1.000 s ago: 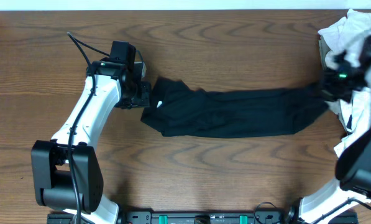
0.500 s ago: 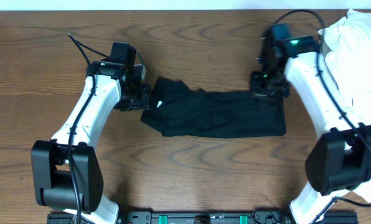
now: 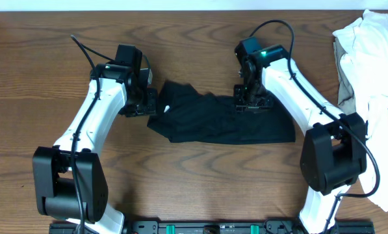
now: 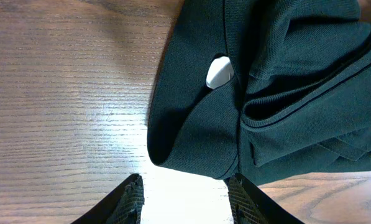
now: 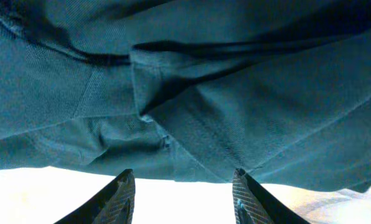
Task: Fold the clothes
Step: 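Fold the strip's right end leftward over the middle with the right gripper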
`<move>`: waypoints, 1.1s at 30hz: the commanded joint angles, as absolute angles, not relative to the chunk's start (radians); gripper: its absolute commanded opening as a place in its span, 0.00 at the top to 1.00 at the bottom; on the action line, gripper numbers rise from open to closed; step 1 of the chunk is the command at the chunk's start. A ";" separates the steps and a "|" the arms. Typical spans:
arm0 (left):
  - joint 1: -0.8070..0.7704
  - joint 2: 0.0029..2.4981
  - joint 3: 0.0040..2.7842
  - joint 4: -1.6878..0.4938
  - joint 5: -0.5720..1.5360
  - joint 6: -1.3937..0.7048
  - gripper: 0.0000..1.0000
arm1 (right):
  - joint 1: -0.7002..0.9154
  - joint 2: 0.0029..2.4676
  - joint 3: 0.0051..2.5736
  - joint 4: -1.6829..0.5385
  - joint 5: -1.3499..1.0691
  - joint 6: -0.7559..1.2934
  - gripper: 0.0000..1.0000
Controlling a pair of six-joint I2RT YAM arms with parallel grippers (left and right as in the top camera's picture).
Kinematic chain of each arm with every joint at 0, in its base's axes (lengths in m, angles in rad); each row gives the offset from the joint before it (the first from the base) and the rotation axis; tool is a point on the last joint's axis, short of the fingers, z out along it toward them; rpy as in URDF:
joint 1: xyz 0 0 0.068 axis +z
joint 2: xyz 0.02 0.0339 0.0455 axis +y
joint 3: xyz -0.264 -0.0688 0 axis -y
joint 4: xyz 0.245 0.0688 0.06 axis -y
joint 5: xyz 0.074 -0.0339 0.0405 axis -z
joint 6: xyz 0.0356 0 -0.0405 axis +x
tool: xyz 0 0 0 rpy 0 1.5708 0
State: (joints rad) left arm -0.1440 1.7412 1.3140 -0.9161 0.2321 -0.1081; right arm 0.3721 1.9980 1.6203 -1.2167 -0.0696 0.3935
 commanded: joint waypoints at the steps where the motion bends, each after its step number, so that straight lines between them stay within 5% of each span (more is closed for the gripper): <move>1: -0.141 1.744 1.313 -0.920 0.225 -0.110 0.53 | 0.351 1.996 1.619 -1.229 -0.055 0.388 0.51; 14: -0.141 1.745 1.313 -0.920 0.224 -0.110 0.53 | 0.251 1.996 1.611 -1.365 -0.056 0.339 0.53; 33: -0.141 1.745 1.313 -0.919 0.224 -0.110 0.53 | 0.265 1.996 1.403 -1.182 -0.008 0.339 0.60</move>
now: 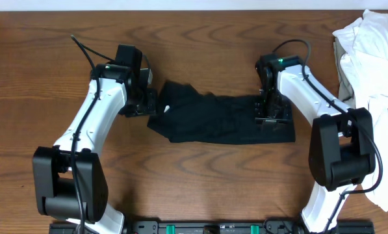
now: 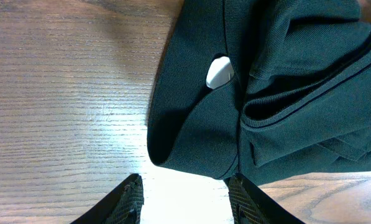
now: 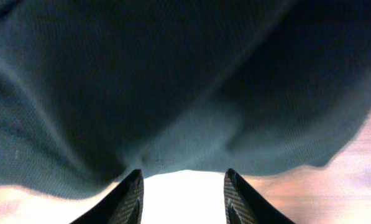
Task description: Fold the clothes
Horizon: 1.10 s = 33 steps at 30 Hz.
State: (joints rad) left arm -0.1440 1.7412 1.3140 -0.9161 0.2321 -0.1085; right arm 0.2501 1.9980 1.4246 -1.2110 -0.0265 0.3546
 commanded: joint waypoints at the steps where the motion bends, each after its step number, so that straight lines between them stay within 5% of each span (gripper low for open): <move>1: -0.141 1.745 1.313 -0.919 0.224 -0.110 0.53 | 0.268 1.996 1.398 -1.160 -0.008 0.339 0.59; 33: -0.141 1.745 1.313 -0.919 0.224 -0.110 0.53 | 0.300 1.993 1.395 -0.580 -0.015 0.342 0.42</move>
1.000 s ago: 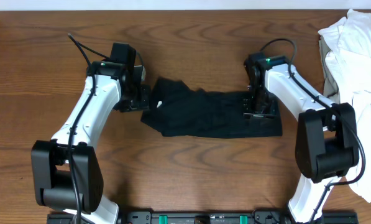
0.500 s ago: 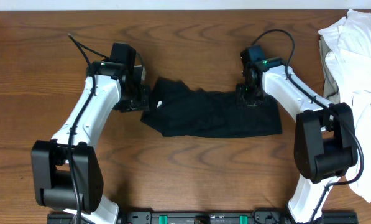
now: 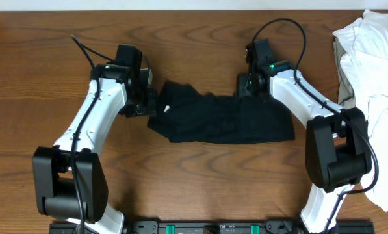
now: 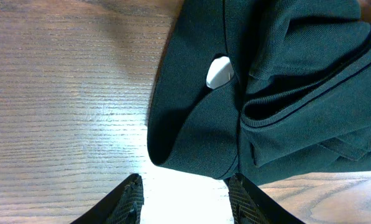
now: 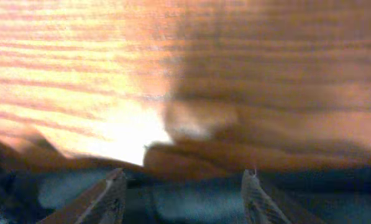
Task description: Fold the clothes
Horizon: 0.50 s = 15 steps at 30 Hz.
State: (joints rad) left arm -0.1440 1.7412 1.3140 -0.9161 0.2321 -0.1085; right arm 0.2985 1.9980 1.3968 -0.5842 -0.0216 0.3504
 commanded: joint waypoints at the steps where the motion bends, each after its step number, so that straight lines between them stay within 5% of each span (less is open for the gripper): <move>1: -0.141 1.745 1.313 -0.919 0.224 -0.110 0.53 | 0.294 1.988 1.395 -0.589 -0.014 0.340 0.42; 4: -0.141 1.745 1.313 -0.918 0.224 -0.110 0.52 | 0.272 1.959 1.395 -0.628 -0.002 0.336 0.41; 9: -0.141 1.745 1.313 -0.895 0.225 -0.110 0.30 | 0.220 1.862 1.395 -0.721 0.076 0.336 0.41; 15: -0.141 1.762 1.311 -0.818 0.229 -0.101 0.20 | 0.155 1.726 1.395 -0.856 0.143 0.290 0.37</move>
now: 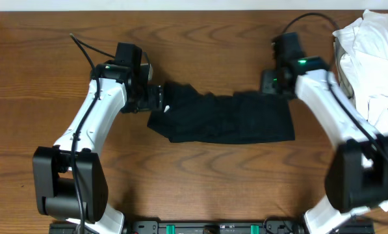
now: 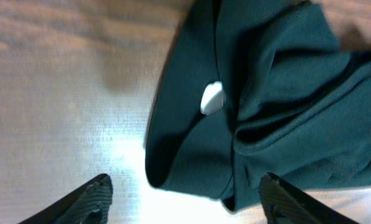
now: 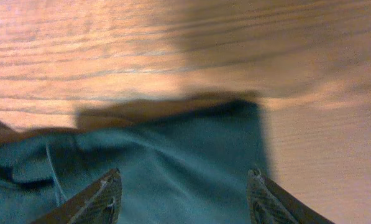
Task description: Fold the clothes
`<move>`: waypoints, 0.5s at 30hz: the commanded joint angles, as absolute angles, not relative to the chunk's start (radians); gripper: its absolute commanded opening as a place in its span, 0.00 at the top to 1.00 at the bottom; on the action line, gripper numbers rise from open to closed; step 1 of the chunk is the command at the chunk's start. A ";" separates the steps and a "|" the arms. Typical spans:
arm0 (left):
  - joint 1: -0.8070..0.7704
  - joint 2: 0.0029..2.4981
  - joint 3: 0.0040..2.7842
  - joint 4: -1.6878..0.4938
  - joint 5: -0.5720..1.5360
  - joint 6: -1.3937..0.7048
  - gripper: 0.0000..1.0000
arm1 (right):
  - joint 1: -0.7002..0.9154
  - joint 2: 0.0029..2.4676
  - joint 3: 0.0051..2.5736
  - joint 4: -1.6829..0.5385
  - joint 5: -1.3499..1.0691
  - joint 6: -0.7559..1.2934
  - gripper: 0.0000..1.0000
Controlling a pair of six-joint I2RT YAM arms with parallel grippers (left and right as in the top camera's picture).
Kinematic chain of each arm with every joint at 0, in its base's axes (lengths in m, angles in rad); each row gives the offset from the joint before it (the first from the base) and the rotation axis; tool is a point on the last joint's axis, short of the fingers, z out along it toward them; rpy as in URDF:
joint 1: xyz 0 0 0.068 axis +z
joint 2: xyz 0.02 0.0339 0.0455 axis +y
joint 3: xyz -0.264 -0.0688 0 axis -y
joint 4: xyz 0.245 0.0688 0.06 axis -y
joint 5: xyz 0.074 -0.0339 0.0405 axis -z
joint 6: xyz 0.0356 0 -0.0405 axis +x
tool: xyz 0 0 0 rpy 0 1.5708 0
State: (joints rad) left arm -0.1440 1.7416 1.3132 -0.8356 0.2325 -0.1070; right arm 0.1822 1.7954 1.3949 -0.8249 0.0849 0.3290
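Note:
A dark green garment (image 1: 223, 120) lies bunched in a long strip across the middle of the table. Its left end, with a white label (image 2: 212, 98) at the collar, fills the left wrist view. My left gripper (image 1: 156, 99) hovers over that left end, its jaws wide open (image 2: 188, 199) with nothing between them. My right gripper (image 1: 270, 83) is above the garment's far right corner (image 3: 235, 134). It is open (image 3: 184, 200), with fabric below the fingers and none held.
A heap of white clothes (image 1: 369, 58) lies at the table's right edge, close to my right arm. Bare wooden table (image 1: 200, 39) stretches behind the garment and also in front of it.
My right gripper has moved right, from the middle of the garment's far edge to its far right corner. My left gripper's jaws stand wider apart and have shifted slightly right over the collar.
My right gripper was open over the garment's middle, then over its right part, then at the far edge near the middle, and now at the far right corner. My left gripper stayed open at the collar end. The garment has barely changed shape.

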 commanded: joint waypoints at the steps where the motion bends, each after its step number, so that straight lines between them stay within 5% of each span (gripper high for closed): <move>1: -0.140 1.772 1.311 -0.805 0.244 -0.084 0.19 | 0.144 1.707 1.395 -0.881 0.142 0.290 0.37; 6: -0.141 1.855 1.311 -0.739 0.447 0.057 0.17 | 0.113 1.668 1.395 -0.999 0.142 0.290 0.35; 15: -0.141 2.003 1.311 -0.680 0.453 0.074 0.16 | 0.106 1.670 1.394 -1.056 0.141 0.291 0.35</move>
